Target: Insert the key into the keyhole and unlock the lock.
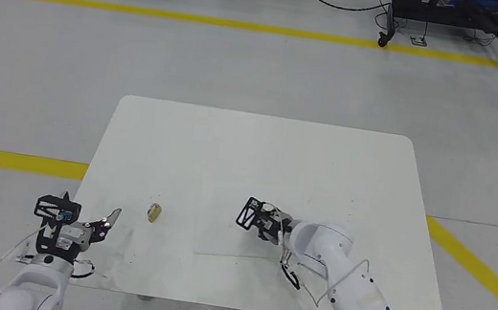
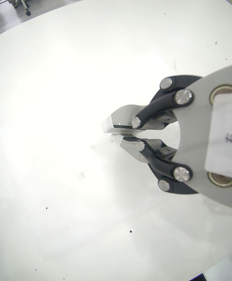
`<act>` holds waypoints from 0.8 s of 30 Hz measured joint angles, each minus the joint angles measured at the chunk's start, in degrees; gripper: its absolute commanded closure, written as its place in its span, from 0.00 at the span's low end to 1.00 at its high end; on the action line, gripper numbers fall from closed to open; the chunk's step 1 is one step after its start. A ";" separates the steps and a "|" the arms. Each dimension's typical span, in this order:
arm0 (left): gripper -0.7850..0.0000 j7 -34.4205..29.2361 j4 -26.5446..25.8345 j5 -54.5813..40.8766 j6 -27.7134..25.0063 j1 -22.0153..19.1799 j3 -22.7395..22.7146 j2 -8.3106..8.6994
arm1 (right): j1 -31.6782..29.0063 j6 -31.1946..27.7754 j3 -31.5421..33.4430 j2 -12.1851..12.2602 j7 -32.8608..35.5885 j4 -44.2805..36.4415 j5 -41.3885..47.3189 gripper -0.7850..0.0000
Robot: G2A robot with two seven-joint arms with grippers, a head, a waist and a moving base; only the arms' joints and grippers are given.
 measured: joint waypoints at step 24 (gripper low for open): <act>0.00 0.00 0.00 0.00 0.00 0.00 0.00 0.00 | -4.50 -5.76 13.66 1.36 -14.57 8.44 30.86 1.00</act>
